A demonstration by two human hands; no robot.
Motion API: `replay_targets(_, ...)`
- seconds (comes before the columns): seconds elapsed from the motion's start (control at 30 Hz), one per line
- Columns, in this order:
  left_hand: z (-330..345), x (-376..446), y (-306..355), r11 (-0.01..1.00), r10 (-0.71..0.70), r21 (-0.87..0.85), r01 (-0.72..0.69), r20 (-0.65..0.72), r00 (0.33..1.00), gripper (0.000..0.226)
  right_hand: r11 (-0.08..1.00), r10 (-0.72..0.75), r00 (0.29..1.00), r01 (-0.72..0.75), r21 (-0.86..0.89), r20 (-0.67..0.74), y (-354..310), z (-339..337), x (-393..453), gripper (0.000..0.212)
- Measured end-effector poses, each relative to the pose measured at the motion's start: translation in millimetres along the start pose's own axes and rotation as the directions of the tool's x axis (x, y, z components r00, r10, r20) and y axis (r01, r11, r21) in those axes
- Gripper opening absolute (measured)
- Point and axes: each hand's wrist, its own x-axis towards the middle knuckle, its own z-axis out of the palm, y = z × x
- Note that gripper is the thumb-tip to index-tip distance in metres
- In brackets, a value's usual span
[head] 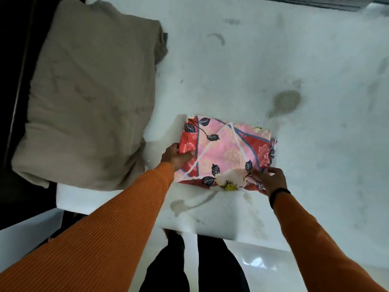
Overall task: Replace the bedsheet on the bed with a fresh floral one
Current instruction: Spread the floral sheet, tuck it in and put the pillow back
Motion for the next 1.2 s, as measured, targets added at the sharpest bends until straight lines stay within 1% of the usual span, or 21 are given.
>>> replay_targets(0.03, -4, -1, 3, 1.000, 0.020, 0.019, -0.020, -0.015, 1.000, 0.057, 0.994, -0.016, 0.997, 0.008, -0.113, -0.074, -3, 3, 2, 0.075)
replay_targets(0.07, -11, -1, 5, 0.998, 0.049, 0.033, -0.047, -0.037, 0.998, 0.054, 0.976, -0.056, 0.988, 0.025, -0.215, -0.141, -9, 7, -2, 0.086)
replay_targets(0.1, -19, -2, 7, 0.996, 0.079, 0.046, -0.076, -0.064, 0.995, 0.049, 0.955, -0.128, 0.973, 0.068, -0.288, -0.194, -18, 12, -8, 0.087)
replay_targets(0.17, -40, -1, 11, 0.984, 0.174, 0.066, -0.166, -0.142, 0.974, 0.033, 0.914, -0.302, 0.923, 0.211, -0.346, -0.238, -33, 26, -17, 0.077)
replay_targets(0.23, -66, 2, 13, 0.959, 0.281, 0.048, -0.278, -0.232, 0.931, 0.022, 0.870, -0.426, 0.873, 0.325, -0.371, -0.236, -48, 44, -24, 0.069)
replay_targets(0.33, -111, -2, 15, 0.926, 0.365, 0.041, -0.376, -0.362, 0.858, 0.013, 0.770, -0.576, 0.810, 0.491, -0.406, -0.111, -72, 82, -39, 0.063)
replay_targets(0.37, -125, -4, 15, 0.912, 0.393, 0.050, -0.408, -0.400, 0.828, 0.012, 0.744, -0.607, 0.793, 0.543, -0.389, -0.055, -80, 95, -43, 0.061)
replay_targets(0.43, -164, 2, 7, 0.899, 0.421, 0.095, -0.428, -0.460, 0.782, 0.014, 0.709, -0.636, 0.770, 0.609, -0.356, 0.051, -95, 131, -55, 0.057)
replay_targets(0.57, -249, 38, -28, 0.913, 0.405, 0.233, -0.334, -0.610, 0.681, 0.028, 0.682, -0.625, 0.762, 0.639, -0.356, 0.171, -118, 215, -82, 0.052)
replay_targets(0.63, -284, 52, -36, 0.921, 0.388, 0.314, -0.232, -0.667, 0.636, 0.034, 0.667, -0.622, 0.750, 0.658, -0.350, 0.224, -125, 256, -95, 0.052)
replay_targets(0.67, -298, 53, -37, 0.922, 0.380, 0.334, -0.196, -0.680, 0.627, 0.037, 0.663, -0.610, 0.750, 0.660, -0.353, 0.256, -128, 275, -101, 0.054)
replay_targets(0.73, -323, 56, -36, 0.926, 0.371, 0.329, -0.186, -0.694, 0.617, 0.044, 0.671, -0.573, 0.756, 0.654, -0.348, 0.315, -133, 310, -109, 0.059)
replay_targets(0.77, -335, 59, -38, 0.929, 0.362, 0.330, -0.171, -0.704, 0.611, 0.047, 0.700, -0.545, 0.767, 0.639, -0.320, 0.339, -135, 326, -112, 0.064)
replay_targets(0.83, -360, 66, -42, 0.947, 0.299, 0.305, -0.102, -0.719, 0.627, 0.057, 0.807, -0.459, 0.803, 0.556, -0.200, 0.380, -140, 355, -119, 0.083)
replay_targets(0.9, -376, 73, -45, 0.963, 0.247, 0.257, -0.085, -0.707, 0.662, 0.066, 0.880, -0.386, 0.832, 0.461, -0.110, 0.398, -146, 375, -124, 0.099)
replay_targets(1.0, -388, 82, -49, 0.959, 0.246, 0.265, -0.097, -0.612, 0.752, 0.074, 0.900, -0.361, 0.861, 0.423, -0.110, 0.360, -149, 396, -124, 0.116)
replay_targets(1.03, -389, 84, -49, 0.968, 0.217, 0.229, -0.099, -0.578, 0.787, 0.079, 0.908, -0.338, 0.878, 0.398, -0.127, 0.339, -150, 400, -122, 0.122)
replay_targets(1.07, -393, 86, -50, 0.983, 0.153, 0.168, -0.072, -0.544, 0.825, 0.086, 0.918, -0.314, 0.893, 0.372, -0.136, 0.321, -151, 404, -121, 0.124)
replay_targets(1.13, -400, 86, -47, 0.998, -0.003, 0.051, 0.031, -0.472, 0.882, 0.099, 0.941, -0.260, 0.914, 0.312, -0.133, 0.310, -154, 406, -124, 0.122)
replay_targets(1.17, -404, 84, -45, 0.998, -0.066, -0.019, 0.065, -0.437, 0.897, 0.102, 0.948, -0.241, 0.918, 0.293, -0.128, 0.315, -158, 405, -126, 0.120)
replay_targets(1.2, -407, 81, -44, 0.993, -0.098, -0.100, 0.061, -0.414, 0.905, 0.100, 0.948, -0.246, 0.915, 0.295, -0.116, 0.319, -160, 402, -127, 0.116)
